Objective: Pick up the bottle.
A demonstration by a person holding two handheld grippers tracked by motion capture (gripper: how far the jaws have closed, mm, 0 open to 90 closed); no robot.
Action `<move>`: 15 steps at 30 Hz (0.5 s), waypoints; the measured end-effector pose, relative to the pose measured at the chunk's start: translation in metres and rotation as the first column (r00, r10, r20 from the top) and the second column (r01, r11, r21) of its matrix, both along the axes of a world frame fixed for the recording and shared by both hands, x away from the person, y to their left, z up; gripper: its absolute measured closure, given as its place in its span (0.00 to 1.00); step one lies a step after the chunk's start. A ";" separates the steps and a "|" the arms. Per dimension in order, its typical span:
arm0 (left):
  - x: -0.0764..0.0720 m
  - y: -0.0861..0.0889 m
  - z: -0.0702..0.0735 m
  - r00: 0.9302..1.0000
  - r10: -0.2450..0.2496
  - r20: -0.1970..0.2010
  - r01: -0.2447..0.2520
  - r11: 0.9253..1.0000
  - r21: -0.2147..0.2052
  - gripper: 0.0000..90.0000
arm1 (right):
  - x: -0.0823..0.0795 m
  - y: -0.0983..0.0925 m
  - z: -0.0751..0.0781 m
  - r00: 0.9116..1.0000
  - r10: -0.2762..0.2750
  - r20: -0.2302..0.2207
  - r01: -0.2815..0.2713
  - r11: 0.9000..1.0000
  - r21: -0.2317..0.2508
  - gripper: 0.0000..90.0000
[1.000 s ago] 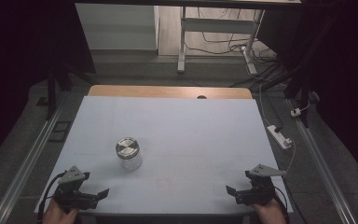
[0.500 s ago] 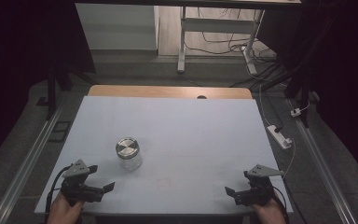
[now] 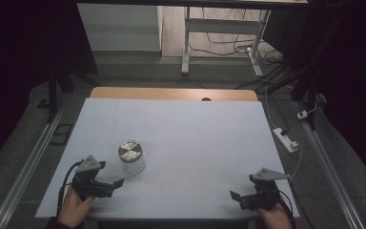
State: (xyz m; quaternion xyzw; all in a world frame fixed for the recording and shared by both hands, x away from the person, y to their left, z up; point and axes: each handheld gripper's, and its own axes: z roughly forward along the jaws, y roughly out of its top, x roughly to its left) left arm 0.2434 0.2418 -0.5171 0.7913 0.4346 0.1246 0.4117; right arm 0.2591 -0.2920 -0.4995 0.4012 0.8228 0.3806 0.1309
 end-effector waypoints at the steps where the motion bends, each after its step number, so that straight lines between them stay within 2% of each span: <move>1: 0.004 -0.002 0.000 1.000 -0.002 -0.002 0.002 1.000 0.000 0.00 | 0.000 0.000 0.000 1.000 0.000 0.000 0.000 1.000 0.000 0.00; 6: 0.016 -0.006 0.001 1.000 -0.008 -0.012 0.007 1.000 -0.010 0.00 | 0.000 0.000 0.000 1.000 0.001 0.001 -0.001 1.000 0.000 0.00; 10: 0.024 -0.012 0.002 0.999 -0.033 -0.008 0.033 0.999 0.006 0.00 | 0.000 0.000 0.000 1.000 0.002 -0.001 -0.002 1.000 0.001 0.00; 15: 0.034 -0.019 0.002 0.999 -0.054 -0.009 0.054 0.999 0.003 0.00 | 0.000 0.000 0.000 1.000 0.003 0.000 -0.003 1.000 -0.001 0.00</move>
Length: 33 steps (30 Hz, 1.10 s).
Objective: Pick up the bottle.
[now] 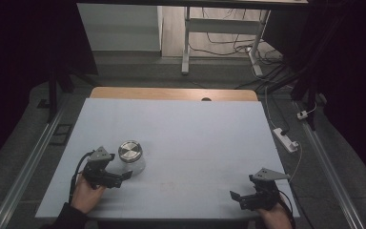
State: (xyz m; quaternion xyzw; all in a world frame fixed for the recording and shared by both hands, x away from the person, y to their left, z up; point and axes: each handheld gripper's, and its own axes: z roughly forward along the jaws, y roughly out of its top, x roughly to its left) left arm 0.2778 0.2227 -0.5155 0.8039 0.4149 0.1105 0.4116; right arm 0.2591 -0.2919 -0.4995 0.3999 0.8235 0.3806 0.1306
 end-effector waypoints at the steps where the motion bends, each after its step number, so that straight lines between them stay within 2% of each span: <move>1: 0.002 -0.001 0.000 1.000 -0.009 -0.004 0.009 1.000 0.000 0.00 | 0.000 0.000 0.000 1.000 0.000 0.000 0.000 1.000 0.000 0.00; 5: 0.011 -0.009 -0.002 1.000 -0.030 -0.003 0.030 0.999 0.015 0.00 | 0.000 0.000 0.000 1.000 0.001 -0.001 -0.001 1.000 0.000 0.00; 11: 0.020 -0.019 -0.005 0.999 -0.051 0.010 0.050 0.996 0.069 0.00 | 0.000 0.000 0.000 1.000 0.001 0.000 -0.001 1.000 -0.002 0.00; 14: 0.024 -0.021 -0.005 0.998 -0.062 0.014 0.061 0.996 0.066 0.00 | 0.000 0.000 0.000 1.000 0.002 0.001 -0.002 1.000 -0.003 0.00; 19: 0.030 -0.024 -0.008 0.999 -0.053 0.010 0.052 0.997 0.063 0.00 | 0.000 0.001 0.000 1.000 0.004 0.000 -0.004 1.000 -0.005 0.00; 25: 0.033 -0.023 -0.008 0.998 -0.051 0.028 0.050 0.998 0.037 0.09 | 0.000 0.001 0.000 1.000 0.006 0.002 -0.006 1.000 -0.008 0.00; 28: 0.033 -0.022 -0.007 0.998 -0.050 0.039 0.048 0.998 0.046 0.15 | 0.000 0.001 0.000 1.000 0.006 0.001 -0.006 1.000 -0.008 0.00; 33: 0.033 -0.023 -0.006 0.997 -0.054 0.052 0.051 0.997 0.065 0.16 | 0.000 0.001 0.000 1.000 0.006 0.002 -0.006 1.000 -0.009 0.00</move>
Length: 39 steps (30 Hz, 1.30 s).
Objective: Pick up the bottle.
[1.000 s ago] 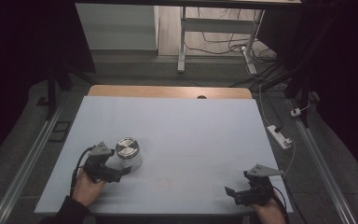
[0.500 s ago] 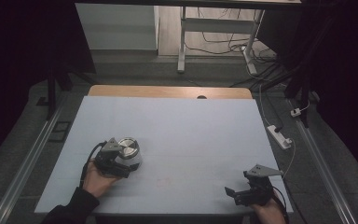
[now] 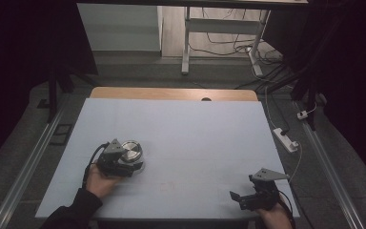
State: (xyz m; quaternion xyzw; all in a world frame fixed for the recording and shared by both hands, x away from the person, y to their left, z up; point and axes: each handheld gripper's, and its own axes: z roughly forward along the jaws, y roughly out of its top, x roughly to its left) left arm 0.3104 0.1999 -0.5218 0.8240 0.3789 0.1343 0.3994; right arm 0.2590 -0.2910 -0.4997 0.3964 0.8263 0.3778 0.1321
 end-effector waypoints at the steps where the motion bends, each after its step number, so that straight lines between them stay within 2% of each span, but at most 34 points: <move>1: 0.000 0.000 0.000 1.000 0.001 0.002 -0.001 1.000 0.003 0.16 | 0.000 0.000 0.000 1.000 0.000 0.000 0.000 1.000 0.000 0.00; 7: 0.000 -0.001 0.002 1.000 0.008 0.005 -0.008 1.000 0.012 0.17 | 0.000 0.000 0.000 1.000 0.001 0.001 -0.001 1.000 -0.002 0.00; 10: 0.000 -0.001 0.003 1.000 0.010 0.005 -0.010 1.000 0.004 0.17 | 0.000 0.000 0.000 1.000 0.001 0.002 -0.001 1.000 -0.002 0.00; 17: -0.001 -0.001 0.016 0.999 0.002 0.038 -0.001 1.000 -0.027 0.17 | 0.000 0.000 0.000 1.000 -0.004 0.000 0.004 1.000 0.004 0.00; 28: -0.002 -0.019 0.036 0.995 -0.078 0.060 0.080 0.997 -0.021 0.17 | 0.000 -0.001 0.000 1.000 -0.008 0.001 0.008 1.000 0.011 0.00; 33: 0.002 -0.031 0.049 0.989 -0.124 0.078 0.126 0.992 -0.017 0.17 | 0.000 -0.002 0.000 1.000 -0.009 0.002 0.009 1.000 0.013 0.00; 39: 0.010 -0.045 0.059 0.983 -0.165 0.077 0.166 0.986 -0.003 0.17 | 0.000 -0.002 0.000 1.000 -0.009 0.002 0.009 1.000 0.013 0.00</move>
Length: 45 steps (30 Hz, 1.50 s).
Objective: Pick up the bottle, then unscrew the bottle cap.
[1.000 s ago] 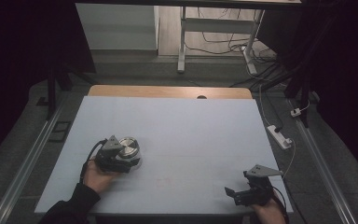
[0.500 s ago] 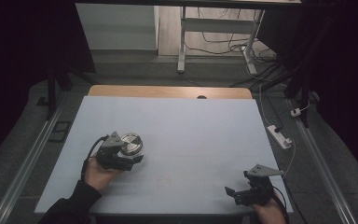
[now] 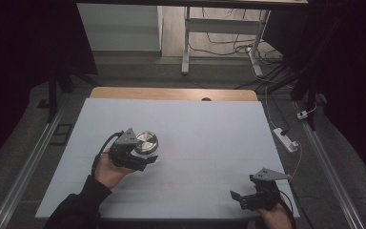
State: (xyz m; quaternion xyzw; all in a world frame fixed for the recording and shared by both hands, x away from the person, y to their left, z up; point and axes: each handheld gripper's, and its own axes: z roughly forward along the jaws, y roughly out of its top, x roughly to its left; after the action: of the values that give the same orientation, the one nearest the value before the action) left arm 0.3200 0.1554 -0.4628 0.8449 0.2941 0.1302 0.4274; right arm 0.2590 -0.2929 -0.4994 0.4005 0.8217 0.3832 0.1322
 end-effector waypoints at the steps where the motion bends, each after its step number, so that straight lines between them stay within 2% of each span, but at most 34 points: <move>1: 0.001 -0.002 0.002 1.000 -0.006 0.001 0.006 1.000 0.003 0.17 | 0.000 0.000 0.000 1.000 0.000 -0.001 0.000 1.000 0.000 0.00; 8: 0.009 -0.020 0.011 0.999 -0.042 0.010 0.042 0.999 0.023 0.17 | 0.000 0.000 0.000 1.000 0.001 0.001 -0.001 1.000 -0.001 0.00; 15: 0.013 -0.035 0.018 0.997 -0.079 0.015 0.079 0.997 0.025 0.17 | 0.000 0.000 0.000 1.000 0.002 0.005 -0.002 1.000 -0.003 0.00; 27: 0.014 -0.059 0.020 0.990 -0.142 -0.007 0.142 0.989 0.032 0.17 | 0.000 0.001 0.000 1.000 0.007 0.007 -0.007 1.000 -0.006 0.00; 30: 0.015 -0.062 0.019 0.988 -0.152 -0.009 0.152 0.988 0.035 0.17 | 0.000 0.001 0.000 1.000 0.009 0.007 -0.009 1.000 -0.006 0.00; 45: 0.013 -0.062 0.020 0.989 -0.147 -0.011 0.147 0.989 0.013 0.17 | 0.000 0.001 0.000 1.000 0.014 0.009 -0.014 1.000 -0.005 0.00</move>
State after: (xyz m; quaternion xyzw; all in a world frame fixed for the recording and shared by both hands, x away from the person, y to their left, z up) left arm 0.3328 0.0935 -0.4429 0.8677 0.2325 0.0961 0.4287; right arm 0.2586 -0.2922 -0.4990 0.3926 0.8249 0.3841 0.1341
